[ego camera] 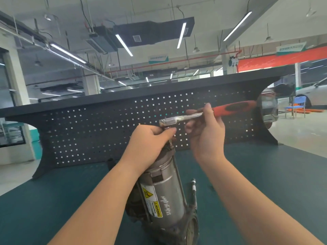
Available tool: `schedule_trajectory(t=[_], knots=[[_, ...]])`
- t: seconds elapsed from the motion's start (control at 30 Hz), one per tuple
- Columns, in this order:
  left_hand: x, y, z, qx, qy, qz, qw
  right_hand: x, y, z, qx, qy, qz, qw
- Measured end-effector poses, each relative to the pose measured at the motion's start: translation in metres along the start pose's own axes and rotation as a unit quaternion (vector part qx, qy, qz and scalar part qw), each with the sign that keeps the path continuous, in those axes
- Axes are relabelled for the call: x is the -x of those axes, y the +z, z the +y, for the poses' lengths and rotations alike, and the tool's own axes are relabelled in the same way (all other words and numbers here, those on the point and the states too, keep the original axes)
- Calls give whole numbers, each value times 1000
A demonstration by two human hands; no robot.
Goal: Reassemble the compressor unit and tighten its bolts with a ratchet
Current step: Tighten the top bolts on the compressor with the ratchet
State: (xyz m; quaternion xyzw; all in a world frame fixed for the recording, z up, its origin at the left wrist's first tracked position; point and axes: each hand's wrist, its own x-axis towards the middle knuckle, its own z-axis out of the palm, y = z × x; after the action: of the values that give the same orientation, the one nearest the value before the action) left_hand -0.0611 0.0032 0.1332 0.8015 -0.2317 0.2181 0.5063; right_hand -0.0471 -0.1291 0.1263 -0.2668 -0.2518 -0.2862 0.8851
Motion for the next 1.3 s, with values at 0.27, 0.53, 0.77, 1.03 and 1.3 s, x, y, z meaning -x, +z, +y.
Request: schedule_trajectory(t=[0.27, 0.53, 0.77, 1.03, 1.3], knots=[[-3, -1, 1, -13, -9, -11, 1000, 14, -9, 6, 394, -492, -309, 712], [-4, 1, -3, 11, -6, -1, 1000, 3, -4, 0, 154, -147, -102, 972], [-4, 3, 2, 5, -16, -5, 1000, 14, -7, 2, 408, -429, -296, 749], [-2, 4, 2, 38, -13, -5, 999, 1, -6, 3, 115, -132, -57, 983], [-1, 4, 3, 8, -25, -3, 1000, -3, -14, -8, 280, -354, -220, 865]])
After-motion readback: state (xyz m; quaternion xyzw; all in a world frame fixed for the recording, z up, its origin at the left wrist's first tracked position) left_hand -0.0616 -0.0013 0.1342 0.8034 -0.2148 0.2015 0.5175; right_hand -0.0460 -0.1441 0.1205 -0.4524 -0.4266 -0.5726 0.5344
